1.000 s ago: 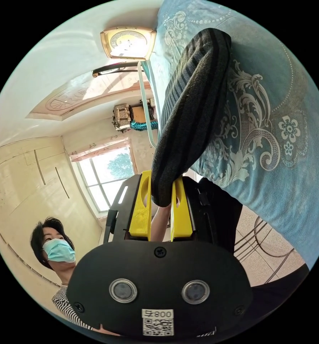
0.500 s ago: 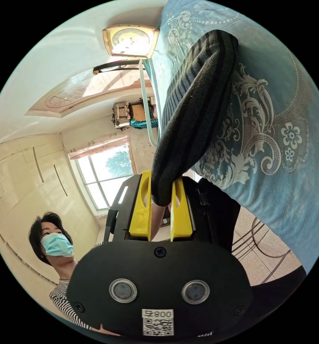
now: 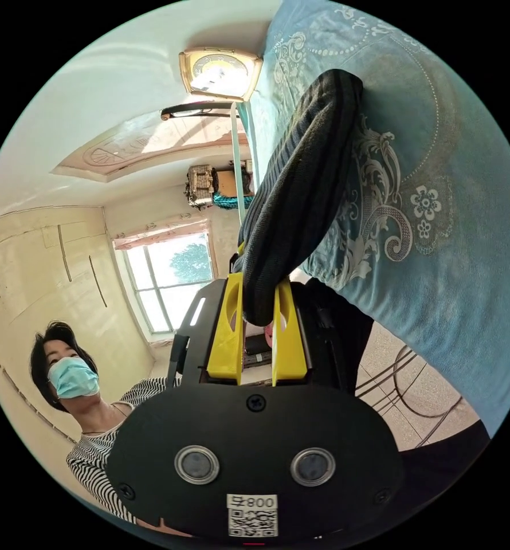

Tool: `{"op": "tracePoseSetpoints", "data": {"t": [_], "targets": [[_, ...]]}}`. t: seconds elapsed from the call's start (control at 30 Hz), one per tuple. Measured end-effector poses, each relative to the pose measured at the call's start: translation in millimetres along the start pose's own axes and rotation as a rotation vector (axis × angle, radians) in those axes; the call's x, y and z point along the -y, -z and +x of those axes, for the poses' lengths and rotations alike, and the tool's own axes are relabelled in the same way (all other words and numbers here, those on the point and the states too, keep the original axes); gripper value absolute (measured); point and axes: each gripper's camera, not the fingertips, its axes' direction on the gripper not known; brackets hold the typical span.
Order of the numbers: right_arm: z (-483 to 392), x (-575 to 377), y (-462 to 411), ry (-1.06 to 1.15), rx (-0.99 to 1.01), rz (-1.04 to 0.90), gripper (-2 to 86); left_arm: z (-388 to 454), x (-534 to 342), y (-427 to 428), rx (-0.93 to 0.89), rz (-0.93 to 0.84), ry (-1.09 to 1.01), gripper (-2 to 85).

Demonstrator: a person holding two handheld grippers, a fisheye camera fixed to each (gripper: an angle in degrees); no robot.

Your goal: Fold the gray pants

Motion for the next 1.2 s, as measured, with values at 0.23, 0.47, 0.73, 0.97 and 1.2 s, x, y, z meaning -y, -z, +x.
{"op": "tracePoseSetpoints", "data": {"t": [0.23, 0.47, 0.73, 0.97, 1.2], "targets": [[-7, -92, 58, 0.062, 0.080, 0.046, 7.4, 92, -56, -49, 0.015, -0.049, -0.072, 9.4], [-15, -181, 146, 0.139, 0.155, 0.191, 7.1, 208, -100, -152, 0.036, -0.176, -0.202, 9.1], [-48, -307, 317, 0.324, 0.133, 0.517, 6.8, 378, -168, -368, -0.119, -0.445, -0.427, 8.9], [-91, -486, 489, 0.528, -0.089, 0.972, 6.9, 549, -309, -622, -0.427, -0.783, -0.608, 9.0], [-55, -627, 577, 0.452, -0.262, 1.262, 7.0, 619, -470, -819, -0.489, -1.120, -0.662, 9.4]]}}
